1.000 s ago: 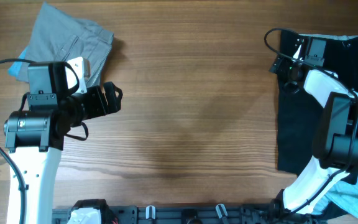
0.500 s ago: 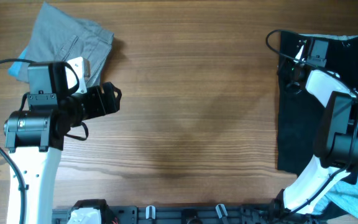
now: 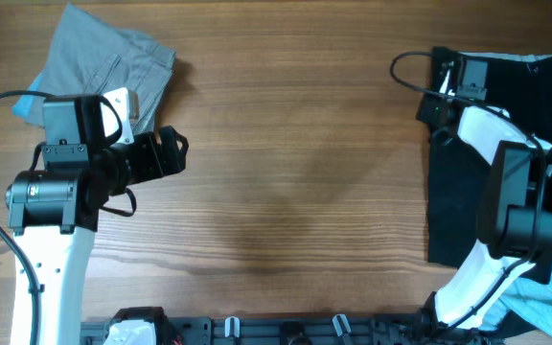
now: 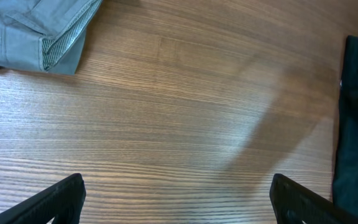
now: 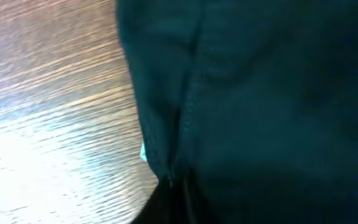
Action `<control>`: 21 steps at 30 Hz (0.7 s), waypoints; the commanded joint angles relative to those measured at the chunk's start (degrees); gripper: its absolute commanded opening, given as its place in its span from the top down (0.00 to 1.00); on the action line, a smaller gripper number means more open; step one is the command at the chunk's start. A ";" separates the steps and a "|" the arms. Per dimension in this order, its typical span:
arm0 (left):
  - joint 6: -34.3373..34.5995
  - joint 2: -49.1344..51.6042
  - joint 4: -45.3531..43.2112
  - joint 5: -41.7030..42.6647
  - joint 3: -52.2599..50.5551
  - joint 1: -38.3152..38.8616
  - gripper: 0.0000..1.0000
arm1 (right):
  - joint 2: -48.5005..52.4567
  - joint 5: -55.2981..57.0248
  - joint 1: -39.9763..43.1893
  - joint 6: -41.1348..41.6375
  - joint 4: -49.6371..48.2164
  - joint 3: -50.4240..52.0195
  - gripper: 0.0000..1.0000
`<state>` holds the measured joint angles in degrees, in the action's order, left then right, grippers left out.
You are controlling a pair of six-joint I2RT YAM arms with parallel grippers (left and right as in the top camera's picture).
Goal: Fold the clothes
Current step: 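Reach the right gripper to the black shorts on the right pile and grasp, then drag the black shorts leftward to the table center with the right gripper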
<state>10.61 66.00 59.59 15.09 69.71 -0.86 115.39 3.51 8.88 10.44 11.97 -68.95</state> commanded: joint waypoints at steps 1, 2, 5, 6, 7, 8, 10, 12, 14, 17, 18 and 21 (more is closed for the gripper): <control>0.11 0.13 -0.15 0.96 1.22 -0.37 0.05 | -0.98 -4.79 2.62 3.41 0.11 -0.94 0.96; 0.11 0.13 -0.13 0.96 1.22 -0.37 0.05 | -1.84 -6.67 3.45 3.13 0.13 -0.98 0.96; 0.11 0.13 0.04 0.96 1.22 -0.37 0.05 | -5.40 -14.73 6.01 1.31 -0.28 -0.98 0.96; 0.11 0.13 0.13 0.96 1.25 -0.37 0.05 | -6.29 -16.24 6.58 0.94 -0.37 -0.98 0.96; 0.11 0.13 0.26 0.96 1.22 -0.37 0.05 | -7.43 -17.07 7.28 0.92 -0.35 -0.98 0.96; 0.11 0.13 0.33 0.96 1.22 -0.37 0.05 | -8.59 -17.11 8.00 1.33 -0.09 -0.98 0.96; 0.11 0.13 0.57 0.96 1.25 -0.37 0.05 | -10.88 -17.11 9.38 1.77 0.70 -0.98 0.96; 0.11 0.11 0.92 0.96 1.25 -0.37 0.05 | -13.16 -17.16 10.36 1.77 1.09 -0.98 0.96; 0.11 0.11 1.44 0.98 1.25 -0.37 0.05 | -15.93 -19.06 10.71 0.87 1.16 -0.98 0.96; 0.11 0.11 2.19 2.14 1.25 -0.37 0.06 | -20.41 -24.33 9.84 -2.97 1.40 -1.14 0.96; 0.11 0.11 2.19 3.06 1.25 -0.37 0.06 | -22.51 -25.77 8.81 -3.04 1.84 -1.14 0.96; 0.13 -0.39 2.16 5.07 1.44 -0.39 0.10 | -27.43 -30.86 3.96 -4.92 4.07 -1.14 0.96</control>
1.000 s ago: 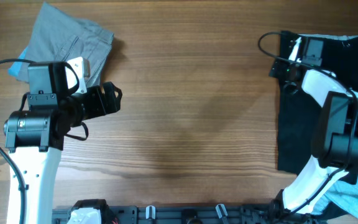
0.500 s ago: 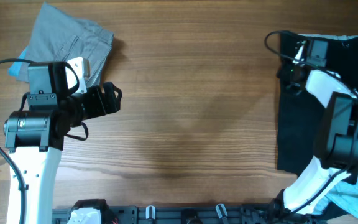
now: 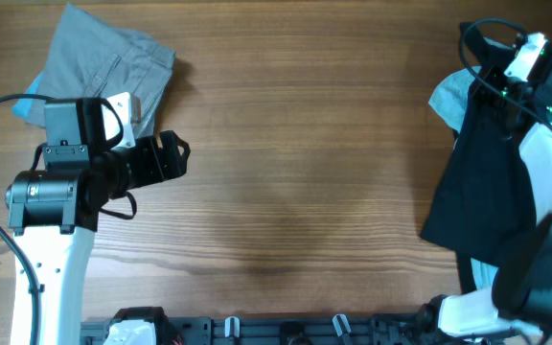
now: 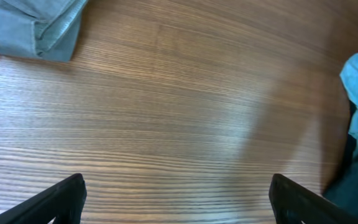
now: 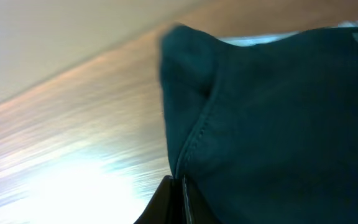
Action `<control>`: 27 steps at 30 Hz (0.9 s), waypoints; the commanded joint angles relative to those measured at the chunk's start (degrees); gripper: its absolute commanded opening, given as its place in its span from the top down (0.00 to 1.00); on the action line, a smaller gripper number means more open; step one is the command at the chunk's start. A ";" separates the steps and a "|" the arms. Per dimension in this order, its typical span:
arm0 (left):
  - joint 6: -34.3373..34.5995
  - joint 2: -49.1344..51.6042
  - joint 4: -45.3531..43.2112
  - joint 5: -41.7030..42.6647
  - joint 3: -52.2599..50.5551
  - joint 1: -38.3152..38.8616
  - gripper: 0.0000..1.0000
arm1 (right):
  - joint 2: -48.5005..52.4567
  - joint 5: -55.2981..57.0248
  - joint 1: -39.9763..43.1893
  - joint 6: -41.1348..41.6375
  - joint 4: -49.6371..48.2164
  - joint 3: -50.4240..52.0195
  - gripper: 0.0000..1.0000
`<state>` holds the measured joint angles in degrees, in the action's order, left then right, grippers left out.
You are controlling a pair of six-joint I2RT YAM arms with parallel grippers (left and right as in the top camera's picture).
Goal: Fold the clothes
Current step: 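Drag the black shorts leftward to the table center with the right gripper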
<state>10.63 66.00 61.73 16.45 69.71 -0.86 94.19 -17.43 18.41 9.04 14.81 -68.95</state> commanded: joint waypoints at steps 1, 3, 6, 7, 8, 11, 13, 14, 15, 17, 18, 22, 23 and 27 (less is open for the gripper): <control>0.13 -0.66 0.04 3.69 1.77 -0.37 0.09 | -7.48 -10.75 -7.89 -3.61 2.56 -1.14 0.96; 0.13 -1.31 0.07 3.69 2.62 -0.39 0.09 | -9.42 -11.37 -13.44 -4.52 5.88 -1.14 0.96; 0.09 -2.69 0.02 3.63 4.70 -0.39 0.06 | -10.56 -11.08 -25.20 -4.81 11.96 -1.14 0.96; 0.07 -3.15 0.00 3.43 5.51 -0.39 0.06 | -10.49 -11.06 -30.03 -4.79 13.97 -1.11 0.96; 0.07 -3.67 -0.04 3.08 6.47 -0.39 0.05 | -10.01 -10.64 -36.50 -4.74 16.06 -1.11 0.95; 0.07 -4.94 -0.44 2.10 7.72 -0.39 0.03 | -9.20 -6.14 -50.58 -4.79 18.78 -1.11 0.74; 0.07 -5.86 -0.83 0.74 7.98 -0.39 0.02 | -9.27 1.88 -58.90 -3.61 20.02 -1.14 0.51; 0.02 -6.43 -1.09 0.39 8.00 -0.39 0.01 | -9.49 6.19 -62.27 -1.18 20.50 -1.14 0.30; 0.02 -6.69 -1.29 0.42 8.00 -0.39 0.01 | -9.57 8.22 -63.56 0.00 20.90 -1.14 0.24; 0.02 -7.19 -1.73 0.44 8.00 -0.37 0.01 | -9.94 11.23 -64.43 0.66 22.32 -1.14 0.20; 0.02 -7.19 -1.90 0.44 8.00 -0.37 0.01 | -10.40 12.61 -63.87 1.36 23.19 -1.14 0.19; -0.17 -6.47 -2.21 0.70 8.00 -0.11 0.03 | -14.38 14.25 -57.72 2.73 26.14 -1.38 0.16; -1.33 -5.90 -2.45 1.20 7.98 0.44 0.05 | -15.91 14.25 -55.67 3.17 26.45 -1.40 0.16; -5.95 -1.16 -3.61 1.27 7.98 6.23 0.17 | -25.03 14.03 -45.31 8.09 26.67 -1.40 0.16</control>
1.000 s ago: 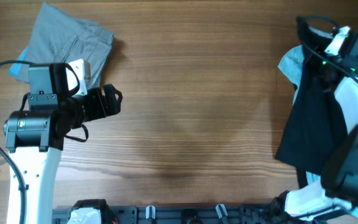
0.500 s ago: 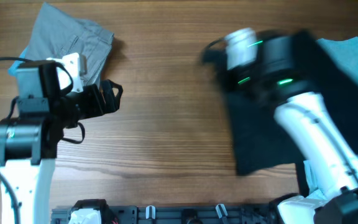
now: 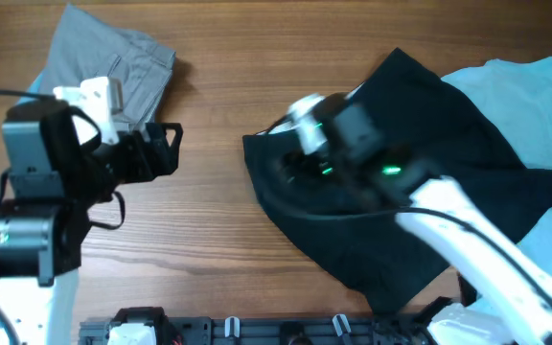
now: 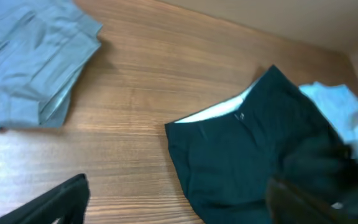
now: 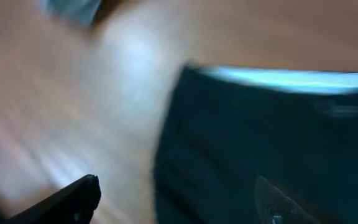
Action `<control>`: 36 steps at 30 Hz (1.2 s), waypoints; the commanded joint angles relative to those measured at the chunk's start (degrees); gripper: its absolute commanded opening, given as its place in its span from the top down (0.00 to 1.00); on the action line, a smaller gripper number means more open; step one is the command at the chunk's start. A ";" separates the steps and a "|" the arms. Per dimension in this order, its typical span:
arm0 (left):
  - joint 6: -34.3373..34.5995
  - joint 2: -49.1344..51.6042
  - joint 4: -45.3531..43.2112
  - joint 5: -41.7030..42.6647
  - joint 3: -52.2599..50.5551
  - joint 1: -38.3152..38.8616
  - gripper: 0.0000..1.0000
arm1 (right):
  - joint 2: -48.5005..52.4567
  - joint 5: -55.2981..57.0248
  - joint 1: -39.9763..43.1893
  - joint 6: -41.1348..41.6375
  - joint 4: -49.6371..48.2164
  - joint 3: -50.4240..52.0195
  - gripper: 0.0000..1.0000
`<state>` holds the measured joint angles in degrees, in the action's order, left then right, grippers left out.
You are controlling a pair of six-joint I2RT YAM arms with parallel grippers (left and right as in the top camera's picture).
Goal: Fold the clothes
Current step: 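Drag the black shorts leftward to the table center with the right gripper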
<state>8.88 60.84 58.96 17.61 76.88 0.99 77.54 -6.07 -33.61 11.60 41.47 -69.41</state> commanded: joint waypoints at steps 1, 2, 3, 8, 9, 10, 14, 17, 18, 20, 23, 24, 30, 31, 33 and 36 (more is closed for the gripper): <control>-5.01 5.77 -1.11 -0.31 0.81 6.23 0.19 | -10.47 2.62 8.98 7.26 0.00 -0.94 0.15; -5.75 7.34 -1.20 -0.85 0.81 7.63 0.20 | -11.93 2.45 10.49 8.41 0.00 -0.94 0.15; -6.27 9.60 -1.36 -2.08 0.81 9.42 0.21 | -13.79 1.95 12.50 9.55 0.00 -0.94 0.15; -11.06 23.52 -2.75 -3.78 0.81 16.72 0.21 | -20.98 -1.51 19.76 11.17 1.16 -0.94 0.15; -11.80 26.53 -3.23 -3.78 0.81 17.75 0.21 | -21.94 -1.44 20.48 11.54 2.05 -0.94 0.14; -12.07 28.63 -3.82 -3.78 0.81 18.34 0.21 | -22.51 -1.44 20.90 11.63 2.82 -0.94 0.14; -13.11 39.74 -8.41 -3.78 0.81 19.80 0.20 | -23.54 -1.40 21.38 12.39 7.02 -0.94 0.13; -13.22 45.55 -11.89 -3.78 0.81 19.78 0.20 | -22.91 -1.22 21.38 12.39 9.20 -0.92 0.12; -13.22 47.15 -13.09 -3.80 0.81 19.78 0.20 | -22.58 -1.20 21.38 12.39 9.77 -0.92 0.12; -13.22 49.75 -15.56 -4.04 0.81 19.78 0.18 | -21.94 -1.22 21.38 12.41 10.49 -0.92 0.12; -13.22 52.65 -18.73 -6.47 0.81 19.78 0.18 | -20.65 -1.25 21.35 12.44 11.15 -0.87 0.12; -13.22 53.51 -19.43 -7.06 0.81 19.78 0.18 | -20.31 -1.25 21.35 12.44 11.32 -0.87 0.12; -13.18 56.94 -20.68 -12.33 0.81 19.71 0.54 | -17.49 -1.27 21.35 12.44 12.44 -0.87 0.11; -13.18 57.27 -20.65 -13.27 0.81 19.61 0.63 | -17.25 -1.25 21.35 12.41 12.41 -0.87 0.11; -13.14 57.92 -20.61 -14.62 0.81 19.10 0.79 | -16.72 -1.25 21.35 12.44 12.39 -0.87 0.11; -8.74 58.16 -19.21 -19.23 0.81 16.96 0.96 | -16.46 -1.25 21.35 12.44 12.41 -0.87 0.11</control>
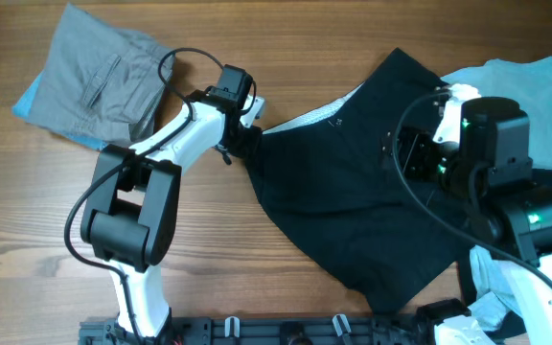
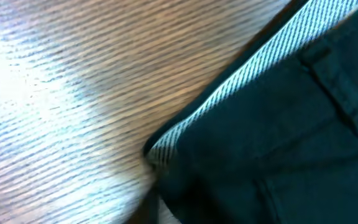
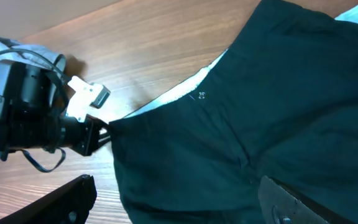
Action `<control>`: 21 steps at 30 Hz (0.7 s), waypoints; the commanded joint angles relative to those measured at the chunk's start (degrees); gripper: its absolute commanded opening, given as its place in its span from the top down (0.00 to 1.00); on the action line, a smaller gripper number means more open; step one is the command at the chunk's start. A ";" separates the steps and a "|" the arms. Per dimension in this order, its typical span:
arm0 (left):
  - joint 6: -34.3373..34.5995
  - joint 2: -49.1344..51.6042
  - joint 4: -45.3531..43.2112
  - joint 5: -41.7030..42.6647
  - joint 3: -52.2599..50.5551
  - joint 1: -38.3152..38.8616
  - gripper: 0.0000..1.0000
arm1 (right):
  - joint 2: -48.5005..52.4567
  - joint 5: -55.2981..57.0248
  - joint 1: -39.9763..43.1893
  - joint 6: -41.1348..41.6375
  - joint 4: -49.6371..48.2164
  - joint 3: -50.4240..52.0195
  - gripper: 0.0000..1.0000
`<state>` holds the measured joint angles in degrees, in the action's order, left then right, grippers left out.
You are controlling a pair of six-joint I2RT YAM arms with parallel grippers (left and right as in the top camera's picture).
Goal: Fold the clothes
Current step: 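Drag the black shorts leftward to the table center with the right gripper, then grasp the shorts corners with both grippers and spread them flat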
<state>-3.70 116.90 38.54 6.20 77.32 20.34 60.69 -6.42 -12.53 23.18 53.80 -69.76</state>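
A dark garment (image 1: 372, 182) with a pale striped waistband lining (image 2: 229, 99) lies spread over the middle and right of the table. My left gripper (image 1: 244, 140) sits at the left corner of the waistband and is shut on that corner (image 2: 166, 155); its fingers are mostly hidden by cloth. The right wrist view shows the same gripper (image 3: 95, 134) at that corner. My right gripper (image 1: 402, 158) hovers over the right part of the garment (image 3: 241, 143), open, with nothing between its fingers (image 3: 73, 199).
A folded grey garment (image 1: 94, 77) lies at the far left corner on something light blue. A light blue garment (image 1: 520, 81) lies at the far right, partly under the dark one. Bare wood (image 1: 286, 57) shows between them.
My left gripper has moved from the left side, where it stood open, to the waistband's left corner and shut on it. My right arm has moved back to the right, still open.
My right gripper was shut on the dark garment at the table's right edge, then held it raised at the far right. Later the garment lay spread in the middle with the right gripper open over it. Now the left gripper holds its waistband corner.
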 commanded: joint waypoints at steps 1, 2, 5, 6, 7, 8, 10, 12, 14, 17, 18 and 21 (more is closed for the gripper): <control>6.64 1.99 2.27 -10.49 0.37 -3.54 0.96 | 0.39 -0.90 0.28 0.81 0.09 -0.52 0.11; 9.22 1.62 3.69 -12.94 0.37 -4.94 0.96 | 0.39 -0.87 0.28 0.81 0.17 -0.52 0.11; 14.71 -0.81 9.90 -17.62 0.37 -10.84 0.96 | 0.46 -0.81 0.31 0.74 0.72 -0.52 0.11; 14.93 -1.99 11.58 -18.10 0.37 -12.87 0.96 | 0.50 -0.55 0.28 0.68 0.94 -0.52 0.11; 14.91 -3.39 13.00 -18.08 0.37 -14.95 0.96 | 0.68 0.04 0.31 0.74 1.18 -0.48 0.11; 14.93 -4.87 14.16 -18.05 0.37 -16.96 0.96 | 0.85 0.92 0.31 0.79 1.55 -0.42 0.11; 15.21 -8.22 16.00 -17.97 0.37 -20.96 0.96 | 1.64 3.19 0.31 1.77 2.64 -0.35 0.11; 16.17 -11.54 16.85 -16.17 0.37 -24.44 0.96 | 2.99 6.16 0.31 4.61 4.07 -0.31 0.12; 16.13 -14.32 17.25 -13.75 0.37 -27.08 0.96 | 5.01 8.44 0.42 5.53 4.90 -0.31 0.11; 16.15 -17.42 18.51 -12.24 0.37 -28.98 0.86 | 8.70 8.85 2.19 5.53 5.01 -0.31 0.11; 16.15 -18.18 18.91 -11.41 0.37 -29.03 0.77 | 10.01 8.04 2.97 5.46 5.05 -0.31 0.11; 15.15 -19.89 19.10 -6.40 0.37 -28.00 0.68 | 13.11 5.53 4.85 5.07 5.40 -0.31 0.11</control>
<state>11.57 98.89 57.43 -6.35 77.82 -8.75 70.76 -0.67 -9.61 27.27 58.89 -69.76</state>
